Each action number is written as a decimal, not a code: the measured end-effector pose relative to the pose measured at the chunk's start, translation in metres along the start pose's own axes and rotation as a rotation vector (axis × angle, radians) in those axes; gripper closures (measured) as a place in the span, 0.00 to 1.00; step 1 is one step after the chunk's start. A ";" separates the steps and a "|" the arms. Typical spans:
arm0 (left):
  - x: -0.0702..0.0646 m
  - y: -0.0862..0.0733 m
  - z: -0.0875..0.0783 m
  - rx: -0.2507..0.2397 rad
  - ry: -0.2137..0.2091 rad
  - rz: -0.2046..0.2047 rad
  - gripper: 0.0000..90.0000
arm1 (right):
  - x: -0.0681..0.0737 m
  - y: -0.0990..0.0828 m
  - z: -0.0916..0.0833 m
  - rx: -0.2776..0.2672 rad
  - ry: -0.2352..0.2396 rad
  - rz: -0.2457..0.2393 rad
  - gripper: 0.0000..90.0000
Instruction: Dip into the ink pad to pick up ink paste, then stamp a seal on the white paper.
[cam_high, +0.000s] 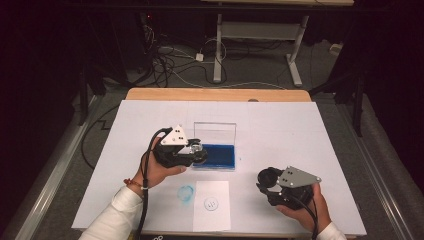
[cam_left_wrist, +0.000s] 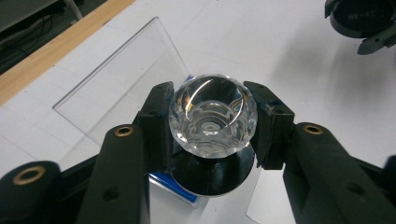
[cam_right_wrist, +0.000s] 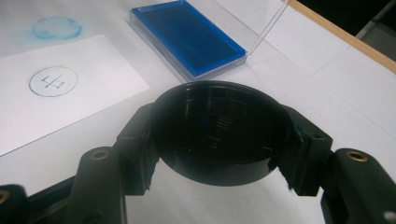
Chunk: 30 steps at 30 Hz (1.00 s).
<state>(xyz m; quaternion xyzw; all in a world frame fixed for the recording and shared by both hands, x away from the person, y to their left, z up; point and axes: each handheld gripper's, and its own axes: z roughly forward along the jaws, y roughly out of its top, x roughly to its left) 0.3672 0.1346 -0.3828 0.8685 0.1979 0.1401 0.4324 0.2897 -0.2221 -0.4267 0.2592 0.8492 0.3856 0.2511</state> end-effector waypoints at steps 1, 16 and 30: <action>-0.001 0.000 -0.002 0.002 -0.005 0.004 0.60 | 0.000 0.000 0.000 -0.001 -0.001 0.000 0.43; -0.014 -0.002 -0.023 -0.017 -0.012 0.030 0.60 | 0.000 0.003 0.000 -0.010 0.001 -0.010 0.43; -0.038 -0.003 -0.037 -0.012 -0.050 0.086 0.60 | 0.003 0.001 -0.004 -0.003 -0.010 -0.016 0.43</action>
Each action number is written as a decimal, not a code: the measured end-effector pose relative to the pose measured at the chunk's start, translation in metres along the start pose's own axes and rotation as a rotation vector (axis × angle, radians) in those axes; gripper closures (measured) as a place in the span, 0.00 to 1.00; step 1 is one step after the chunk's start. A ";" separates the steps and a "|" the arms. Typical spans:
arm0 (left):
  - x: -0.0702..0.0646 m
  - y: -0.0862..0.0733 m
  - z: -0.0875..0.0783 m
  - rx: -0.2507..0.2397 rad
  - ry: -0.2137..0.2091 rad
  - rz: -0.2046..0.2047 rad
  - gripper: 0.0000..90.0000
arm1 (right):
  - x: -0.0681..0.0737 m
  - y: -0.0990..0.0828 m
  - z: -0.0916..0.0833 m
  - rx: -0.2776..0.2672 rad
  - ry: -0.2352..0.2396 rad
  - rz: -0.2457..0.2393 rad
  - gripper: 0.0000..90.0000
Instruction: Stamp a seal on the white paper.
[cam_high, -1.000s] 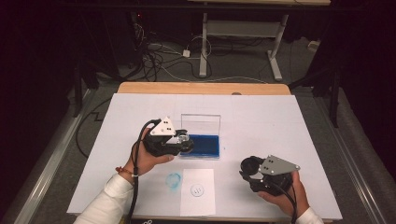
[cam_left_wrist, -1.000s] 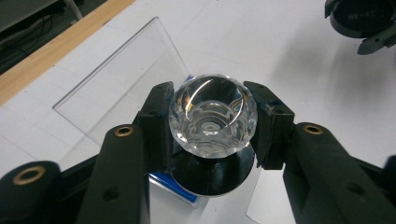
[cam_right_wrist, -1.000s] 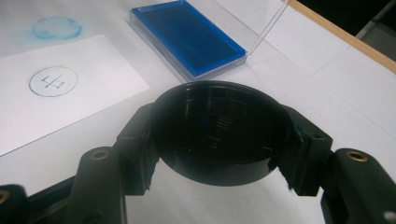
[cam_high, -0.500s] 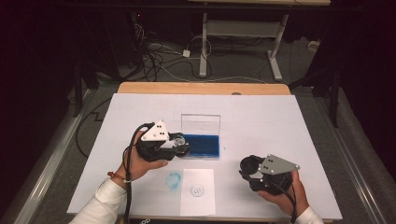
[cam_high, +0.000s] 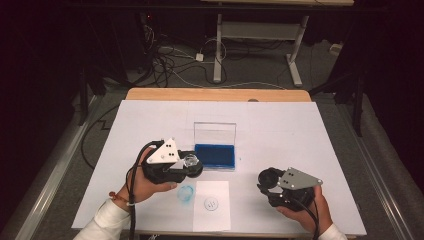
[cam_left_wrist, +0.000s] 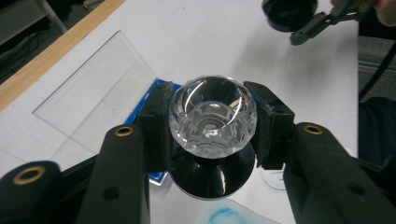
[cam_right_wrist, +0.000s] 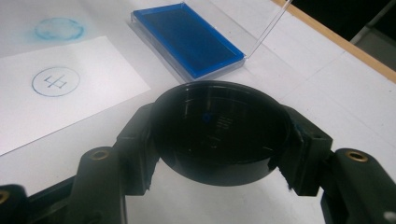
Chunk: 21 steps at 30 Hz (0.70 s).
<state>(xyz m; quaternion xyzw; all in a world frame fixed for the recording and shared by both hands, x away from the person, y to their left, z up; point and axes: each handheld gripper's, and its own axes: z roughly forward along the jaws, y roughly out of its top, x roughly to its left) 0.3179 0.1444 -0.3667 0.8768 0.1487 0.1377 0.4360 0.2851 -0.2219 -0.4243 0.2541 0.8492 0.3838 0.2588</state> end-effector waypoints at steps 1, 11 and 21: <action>-0.002 0.000 0.000 -0.002 -0.006 0.002 0.60 | 0.000 0.000 0.001 0.002 0.001 -0.002 0.43; -0.014 -0.002 -0.003 -0.021 -0.043 0.014 0.60 | 0.001 0.000 0.001 0.004 0.005 -0.002 0.43; -0.028 -0.007 0.006 -0.034 -0.088 0.025 0.60 | 0.002 0.000 0.002 0.009 0.007 -0.003 0.43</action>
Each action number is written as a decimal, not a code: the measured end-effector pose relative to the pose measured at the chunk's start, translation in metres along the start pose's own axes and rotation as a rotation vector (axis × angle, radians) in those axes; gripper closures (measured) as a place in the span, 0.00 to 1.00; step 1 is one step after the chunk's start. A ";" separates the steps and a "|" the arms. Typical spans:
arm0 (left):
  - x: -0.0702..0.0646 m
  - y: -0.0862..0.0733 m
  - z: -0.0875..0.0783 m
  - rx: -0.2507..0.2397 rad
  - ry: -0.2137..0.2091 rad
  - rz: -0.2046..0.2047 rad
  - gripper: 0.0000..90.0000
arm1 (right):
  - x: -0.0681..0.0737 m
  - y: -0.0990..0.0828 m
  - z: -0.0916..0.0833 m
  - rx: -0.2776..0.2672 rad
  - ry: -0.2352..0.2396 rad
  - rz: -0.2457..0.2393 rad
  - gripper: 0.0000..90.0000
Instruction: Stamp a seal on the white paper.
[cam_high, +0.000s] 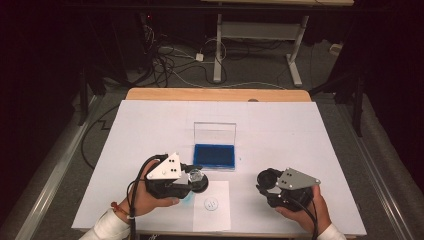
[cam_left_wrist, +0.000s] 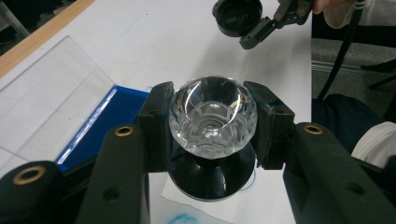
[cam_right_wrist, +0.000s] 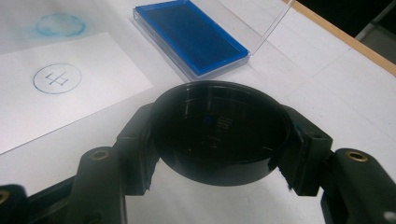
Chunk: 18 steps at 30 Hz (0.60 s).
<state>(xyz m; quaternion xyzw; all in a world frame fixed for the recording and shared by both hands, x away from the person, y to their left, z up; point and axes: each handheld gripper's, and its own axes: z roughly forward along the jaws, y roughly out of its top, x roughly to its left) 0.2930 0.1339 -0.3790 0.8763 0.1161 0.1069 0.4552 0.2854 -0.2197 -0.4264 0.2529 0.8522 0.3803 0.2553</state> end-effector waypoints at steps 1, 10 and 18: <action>-0.002 0.000 0.002 0.005 -0.005 0.010 0.60 | 0.000 0.000 0.000 0.001 0.000 0.000 0.43; -0.016 -0.009 0.027 0.053 -0.053 0.021 0.60 | 0.001 0.000 0.001 0.002 0.001 0.000 0.43; -0.019 -0.023 0.051 0.106 -0.081 0.010 0.60 | 0.002 -0.001 0.002 0.009 0.004 -0.004 0.43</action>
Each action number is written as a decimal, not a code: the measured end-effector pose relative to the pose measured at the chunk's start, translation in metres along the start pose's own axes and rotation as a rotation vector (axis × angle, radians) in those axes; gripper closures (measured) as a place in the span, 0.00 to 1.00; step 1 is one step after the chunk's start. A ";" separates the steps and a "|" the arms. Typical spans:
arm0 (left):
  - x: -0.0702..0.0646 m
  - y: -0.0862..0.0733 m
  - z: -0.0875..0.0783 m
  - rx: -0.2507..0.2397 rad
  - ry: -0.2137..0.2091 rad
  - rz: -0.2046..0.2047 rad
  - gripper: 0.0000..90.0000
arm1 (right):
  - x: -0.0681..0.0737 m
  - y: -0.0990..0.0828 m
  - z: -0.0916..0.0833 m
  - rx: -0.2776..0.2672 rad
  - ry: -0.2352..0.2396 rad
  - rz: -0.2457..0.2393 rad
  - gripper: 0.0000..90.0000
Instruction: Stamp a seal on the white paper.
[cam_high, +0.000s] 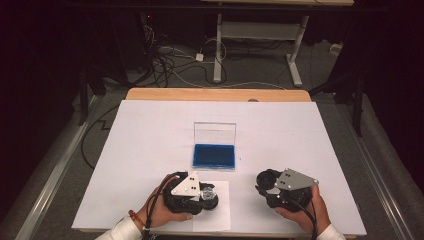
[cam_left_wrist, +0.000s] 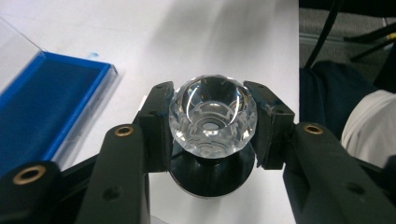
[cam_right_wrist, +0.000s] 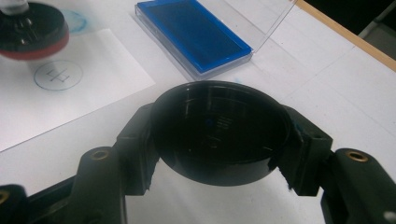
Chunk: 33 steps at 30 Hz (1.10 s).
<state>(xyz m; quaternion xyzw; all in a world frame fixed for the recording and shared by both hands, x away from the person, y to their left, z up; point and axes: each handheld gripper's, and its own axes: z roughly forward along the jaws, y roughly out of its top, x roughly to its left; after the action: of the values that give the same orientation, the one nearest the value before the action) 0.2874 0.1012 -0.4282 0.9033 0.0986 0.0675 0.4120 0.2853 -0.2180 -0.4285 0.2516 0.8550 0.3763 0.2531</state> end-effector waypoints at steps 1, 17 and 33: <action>0.001 -0.001 0.001 0.001 -0.006 -0.003 0.60 | 0.000 0.000 0.000 0.000 0.001 0.000 0.43; 0.005 -0.004 0.012 0.027 -0.021 0.003 0.60 | 0.000 -0.001 0.001 0.011 0.006 -0.002 0.43; 0.008 -0.009 0.021 0.052 -0.038 -0.008 0.60 | 0.000 -0.001 0.002 0.018 0.013 -0.008 0.43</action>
<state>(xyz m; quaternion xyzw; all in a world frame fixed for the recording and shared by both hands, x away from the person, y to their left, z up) 0.2983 0.0936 -0.4480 0.9144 0.0961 0.0460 0.3905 0.2862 -0.2177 -0.4306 0.2482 0.8609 0.3692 0.2469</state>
